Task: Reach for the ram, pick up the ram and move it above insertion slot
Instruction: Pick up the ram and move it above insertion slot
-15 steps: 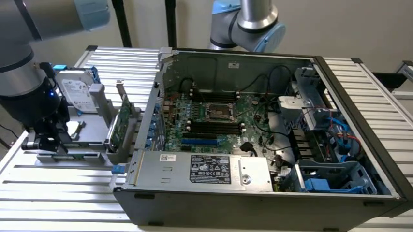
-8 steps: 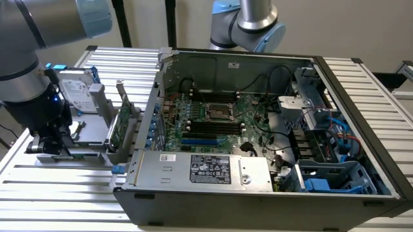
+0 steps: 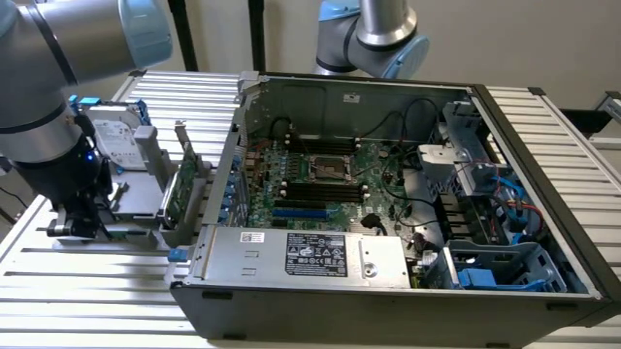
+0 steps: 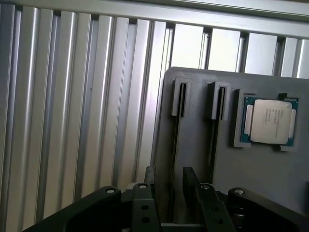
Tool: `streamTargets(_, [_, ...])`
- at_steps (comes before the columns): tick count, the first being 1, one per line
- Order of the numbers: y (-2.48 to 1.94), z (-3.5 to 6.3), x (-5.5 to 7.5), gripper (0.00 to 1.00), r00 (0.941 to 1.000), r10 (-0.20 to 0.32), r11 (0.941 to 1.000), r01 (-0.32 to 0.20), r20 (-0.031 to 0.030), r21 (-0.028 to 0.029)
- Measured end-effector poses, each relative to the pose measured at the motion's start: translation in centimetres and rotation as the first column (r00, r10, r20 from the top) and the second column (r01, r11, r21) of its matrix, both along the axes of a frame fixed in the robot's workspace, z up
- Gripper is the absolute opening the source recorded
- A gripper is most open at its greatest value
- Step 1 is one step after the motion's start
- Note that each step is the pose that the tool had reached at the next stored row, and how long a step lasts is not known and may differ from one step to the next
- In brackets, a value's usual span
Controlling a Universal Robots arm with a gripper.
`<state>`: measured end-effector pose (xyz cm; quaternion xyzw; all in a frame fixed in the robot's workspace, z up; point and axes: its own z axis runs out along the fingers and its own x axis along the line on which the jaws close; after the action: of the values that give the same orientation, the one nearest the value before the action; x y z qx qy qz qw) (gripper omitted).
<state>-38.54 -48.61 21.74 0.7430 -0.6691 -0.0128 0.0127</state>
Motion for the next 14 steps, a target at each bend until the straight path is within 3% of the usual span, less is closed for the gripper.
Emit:
streamTargets(8, [0.41,-1.40,-0.2,0.37,1.0000,0.000,1.0000,0.000,0.0036,0.0000])
streamTargets(14, [0.74,-1.81,-0.4,0.37,1.0000,0.000,1.0000,0.000,0.0047,0.0001])
